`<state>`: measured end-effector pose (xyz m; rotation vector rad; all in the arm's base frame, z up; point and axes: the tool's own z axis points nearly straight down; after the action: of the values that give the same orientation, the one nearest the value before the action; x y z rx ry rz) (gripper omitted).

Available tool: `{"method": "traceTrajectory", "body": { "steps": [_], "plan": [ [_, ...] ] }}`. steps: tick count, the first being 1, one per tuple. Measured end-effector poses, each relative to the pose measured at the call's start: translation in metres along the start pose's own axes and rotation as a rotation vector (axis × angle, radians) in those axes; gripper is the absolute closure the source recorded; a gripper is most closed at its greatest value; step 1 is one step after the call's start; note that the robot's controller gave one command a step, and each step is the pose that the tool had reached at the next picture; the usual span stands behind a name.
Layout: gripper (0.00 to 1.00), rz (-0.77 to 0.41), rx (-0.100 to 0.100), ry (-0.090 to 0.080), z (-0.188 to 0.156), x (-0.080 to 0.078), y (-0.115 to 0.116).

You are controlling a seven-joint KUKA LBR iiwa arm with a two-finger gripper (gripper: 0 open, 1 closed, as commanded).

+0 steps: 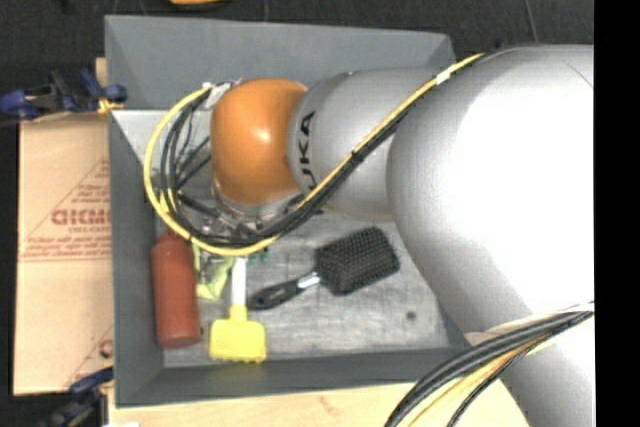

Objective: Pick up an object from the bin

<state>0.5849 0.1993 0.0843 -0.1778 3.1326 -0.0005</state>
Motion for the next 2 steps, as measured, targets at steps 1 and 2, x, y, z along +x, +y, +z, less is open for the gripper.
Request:
{"method": "traceTrajectory", "body": {
  "steps": [1,2],
  "plan": [
    [1.00,-0.048,0.001,0.003,-0.010,0.004,0.003],
    [1.00,-0.137,0.000,-0.002,-0.033,0.005,-0.002]
  ]
}}
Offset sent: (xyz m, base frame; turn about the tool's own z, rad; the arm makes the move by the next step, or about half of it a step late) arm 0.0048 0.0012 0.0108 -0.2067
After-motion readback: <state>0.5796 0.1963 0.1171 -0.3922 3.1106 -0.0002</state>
